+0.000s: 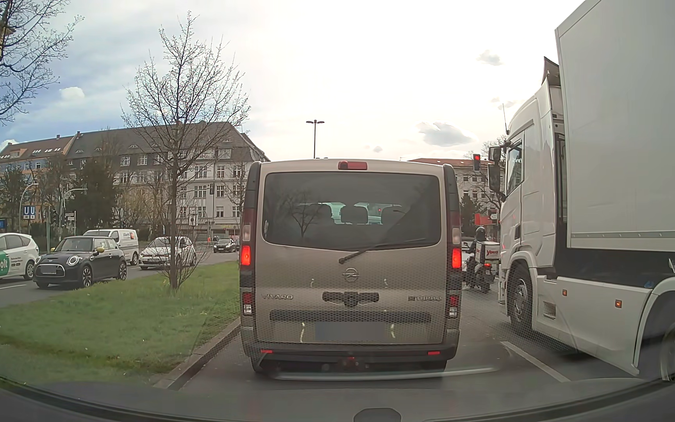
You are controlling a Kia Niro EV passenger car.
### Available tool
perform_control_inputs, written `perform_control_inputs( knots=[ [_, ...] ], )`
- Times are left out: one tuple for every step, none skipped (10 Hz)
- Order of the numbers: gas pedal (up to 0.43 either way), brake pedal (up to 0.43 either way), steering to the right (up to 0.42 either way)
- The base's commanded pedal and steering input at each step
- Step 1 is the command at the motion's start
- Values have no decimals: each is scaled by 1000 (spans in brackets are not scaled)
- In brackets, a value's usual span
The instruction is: Follow the waypoints while adhering to traffic rules and regulations
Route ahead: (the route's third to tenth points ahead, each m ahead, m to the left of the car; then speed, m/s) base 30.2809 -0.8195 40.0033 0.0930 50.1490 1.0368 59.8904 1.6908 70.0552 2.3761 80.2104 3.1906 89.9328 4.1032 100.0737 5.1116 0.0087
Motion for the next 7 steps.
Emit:
perform_control_inputs(
  knots=[
    [0, 335, -3],
    [0, 335, -3],
    [0, 335, -3],
    [0, 335, -3],
    [0, 335, -3],
    [0, 341, -3],
    [0, 341, -3]
  ],
)
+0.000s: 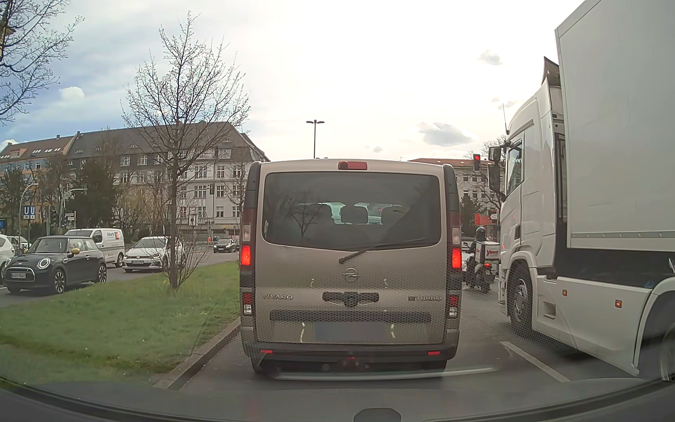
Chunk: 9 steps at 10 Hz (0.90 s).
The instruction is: Follow the waypoints while adhering to traffic rules and regulations
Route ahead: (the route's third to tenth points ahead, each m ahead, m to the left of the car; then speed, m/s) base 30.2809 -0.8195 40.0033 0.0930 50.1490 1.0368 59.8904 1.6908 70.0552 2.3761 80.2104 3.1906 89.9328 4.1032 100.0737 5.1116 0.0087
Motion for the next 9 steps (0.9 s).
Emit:
perform_control_inputs(
  knots=[
    [0, 341, -3],
    [0, 341, -3],
    [0, 341, -3],
    [0, 348, -3],
    [0, 341, -3],
    [0, 341, -3],
    [0, 341, -3],
    [0, 348, -3],
    [0, 341, -3]
  ],
)
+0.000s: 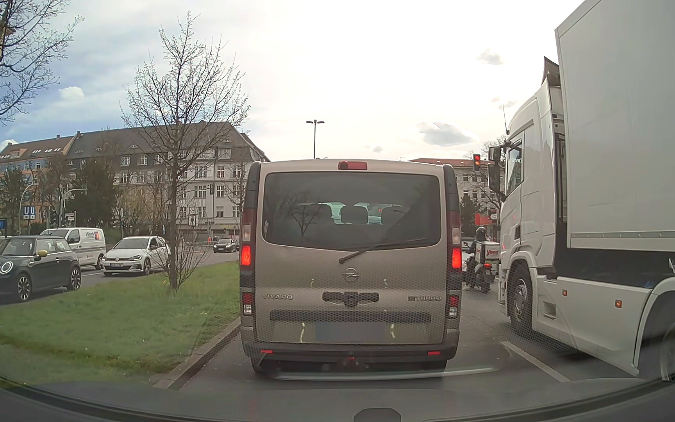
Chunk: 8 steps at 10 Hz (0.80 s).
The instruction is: Follow the waypoints while adhering to traffic rules and regulations
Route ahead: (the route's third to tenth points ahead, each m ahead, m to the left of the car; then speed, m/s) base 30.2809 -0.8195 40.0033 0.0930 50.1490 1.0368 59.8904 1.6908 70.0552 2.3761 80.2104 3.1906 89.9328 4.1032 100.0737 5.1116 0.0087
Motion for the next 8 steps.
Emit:
perform_control_inputs(
  knots=[
    [0, 348, -3],
    [0, 348, -3],
    [0, 341, -3],
    [0, 341, -3],
    [0, 348, -3],
    [0, 348, -3],
    [0, 348, -3],
    [0, 348, -3]
  ],
)
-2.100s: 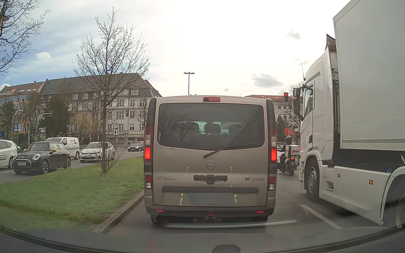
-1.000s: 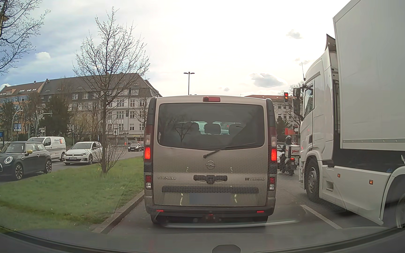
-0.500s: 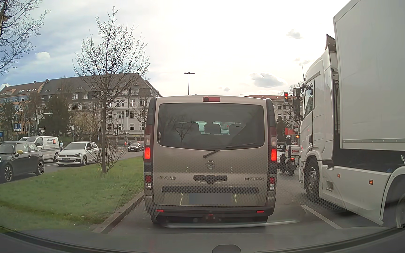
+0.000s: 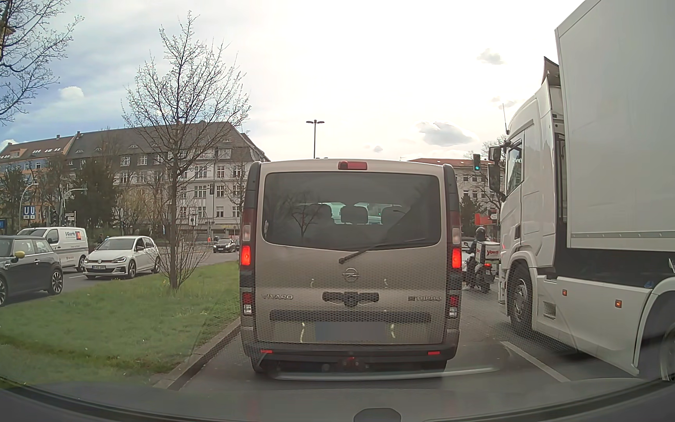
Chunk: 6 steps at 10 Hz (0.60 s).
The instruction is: Follow the waypoints while adhering to traffic rules and regulations
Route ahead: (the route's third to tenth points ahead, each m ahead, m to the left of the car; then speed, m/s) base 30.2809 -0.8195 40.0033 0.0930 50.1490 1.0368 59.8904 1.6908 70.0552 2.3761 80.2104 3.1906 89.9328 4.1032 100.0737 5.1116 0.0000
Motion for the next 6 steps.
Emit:
perform_control_inputs(
  knots=[
    [0, 348, -3],
    [0, 348, -3],
    [0, 348, -3],
    [0, 348, -3],
    [0, 341, -3],
    [0, 348, -3]
  ],
)
